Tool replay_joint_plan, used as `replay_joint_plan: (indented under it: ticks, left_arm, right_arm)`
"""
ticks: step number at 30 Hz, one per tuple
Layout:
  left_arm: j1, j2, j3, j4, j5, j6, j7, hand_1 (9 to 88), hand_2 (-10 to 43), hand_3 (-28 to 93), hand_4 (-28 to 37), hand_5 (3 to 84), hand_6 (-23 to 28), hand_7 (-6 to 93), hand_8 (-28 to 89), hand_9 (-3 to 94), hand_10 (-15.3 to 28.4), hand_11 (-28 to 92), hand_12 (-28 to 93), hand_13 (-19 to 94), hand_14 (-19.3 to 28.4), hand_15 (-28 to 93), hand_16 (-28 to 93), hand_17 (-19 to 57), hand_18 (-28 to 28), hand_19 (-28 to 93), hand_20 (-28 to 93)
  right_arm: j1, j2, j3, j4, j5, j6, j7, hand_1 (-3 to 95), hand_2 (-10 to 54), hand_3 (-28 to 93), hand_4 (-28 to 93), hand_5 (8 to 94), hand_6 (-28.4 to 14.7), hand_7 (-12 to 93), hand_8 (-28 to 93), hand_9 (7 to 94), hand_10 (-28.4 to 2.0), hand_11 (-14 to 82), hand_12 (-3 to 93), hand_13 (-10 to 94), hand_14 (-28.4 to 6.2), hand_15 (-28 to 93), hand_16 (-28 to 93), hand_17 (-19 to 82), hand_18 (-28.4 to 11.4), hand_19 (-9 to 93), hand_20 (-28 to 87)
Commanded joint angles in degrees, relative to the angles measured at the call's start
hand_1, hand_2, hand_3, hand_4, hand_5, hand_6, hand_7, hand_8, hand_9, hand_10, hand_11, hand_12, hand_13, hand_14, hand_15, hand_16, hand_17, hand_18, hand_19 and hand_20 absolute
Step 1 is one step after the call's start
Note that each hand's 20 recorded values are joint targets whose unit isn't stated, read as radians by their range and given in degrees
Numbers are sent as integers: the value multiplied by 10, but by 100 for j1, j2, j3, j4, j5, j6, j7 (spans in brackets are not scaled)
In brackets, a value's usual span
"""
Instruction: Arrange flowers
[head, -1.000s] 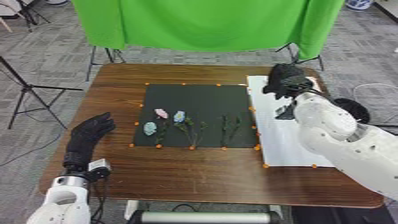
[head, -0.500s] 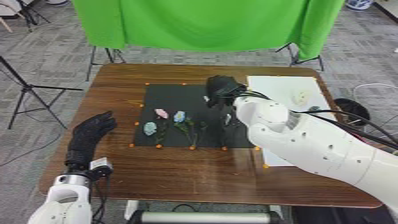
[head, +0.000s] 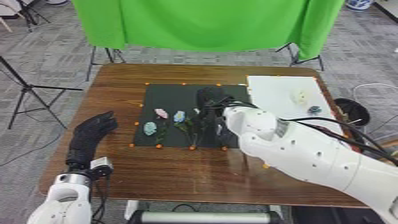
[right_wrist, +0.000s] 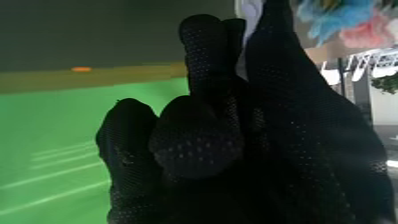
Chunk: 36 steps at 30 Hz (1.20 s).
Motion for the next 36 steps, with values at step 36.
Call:
replay_joint_plan:
  ticks: [36]
  left_arm:
    - [223, -101, -27, -32, 19, -15, -66, 246, -59, 703, -248, 499, 18, 175, -85, 482, 129, 193, 108, 376, 167, 251, 10, 55, 134, 116, 202]
  right_arm:
    - [-2001, 1877, 4184, -635, 309, -302, 1220, 201, -95, 652, -142, 476, -26, 113, -62, 516, -170, 70, 198, 809, -66, 622, 317, 532, -181, 932, 542]
